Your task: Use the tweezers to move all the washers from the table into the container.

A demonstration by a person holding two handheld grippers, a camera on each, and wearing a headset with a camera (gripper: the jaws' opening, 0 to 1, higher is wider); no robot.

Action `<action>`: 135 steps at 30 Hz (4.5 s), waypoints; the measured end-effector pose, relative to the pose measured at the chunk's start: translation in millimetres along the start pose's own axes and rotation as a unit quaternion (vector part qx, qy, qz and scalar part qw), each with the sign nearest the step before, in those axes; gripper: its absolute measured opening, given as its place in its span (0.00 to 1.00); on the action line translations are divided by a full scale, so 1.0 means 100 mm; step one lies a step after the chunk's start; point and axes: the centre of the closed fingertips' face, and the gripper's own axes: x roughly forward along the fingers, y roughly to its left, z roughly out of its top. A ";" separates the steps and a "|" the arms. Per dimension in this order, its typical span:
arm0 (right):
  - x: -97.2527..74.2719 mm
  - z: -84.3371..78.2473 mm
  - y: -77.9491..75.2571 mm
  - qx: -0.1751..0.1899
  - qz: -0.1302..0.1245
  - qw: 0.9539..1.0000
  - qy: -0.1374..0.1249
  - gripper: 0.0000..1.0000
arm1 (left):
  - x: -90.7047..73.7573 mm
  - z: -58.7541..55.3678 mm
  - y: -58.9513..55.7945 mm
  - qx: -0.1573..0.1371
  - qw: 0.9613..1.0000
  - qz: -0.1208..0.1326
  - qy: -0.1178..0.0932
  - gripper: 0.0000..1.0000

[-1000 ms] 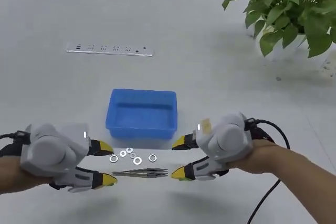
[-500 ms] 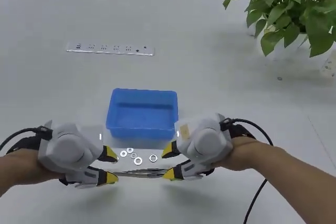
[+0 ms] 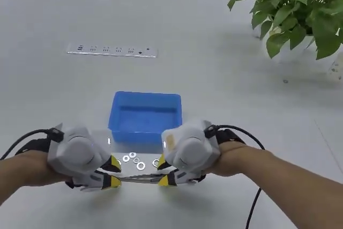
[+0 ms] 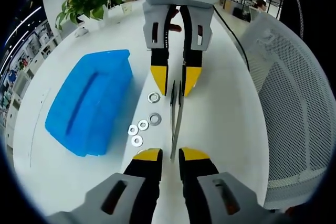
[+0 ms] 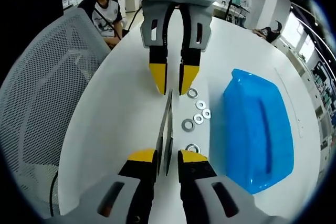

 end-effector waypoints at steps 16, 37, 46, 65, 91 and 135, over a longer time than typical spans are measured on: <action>0.02 0.00 -0.01 0.016 -0.003 1.000 -0.002 0.12 | 0.06 -0.01 -0.03 0.009 1.000 -0.013 0.013 0.06; -0.02 0.01 -0.03 0.037 -0.008 0.999 -0.009 0.11 | -0.07 0.09 -0.01 0.012 1.000 -0.011 0.008 0.05; -0.03 0.01 -0.01 0.044 -0.011 0.999 -0.015 0.11 | -0.16 0.20 -0.04 0.003 1.000 -0.016 0.000 0.05; -0.08 0.04 0.00 0.050 -0.025 0.998 -0.035 0.14 | -0.36 0.52 -0.03 0.026 0.999 -0.005 -0.021 0.05; -0.15 0.28 -0.05 0.075 -0.050 0.992 -0.087 0.10 | -0.60 1.00 -0.05 0.067 0.996 -0.003 -0.064 0.05; -0.10 0.28 0.02 0.088 -0.048 0.990 -0.101 0.09 | -0.42 1.07 -0.15 0.070 0.992 -0.028 -0.098 0.06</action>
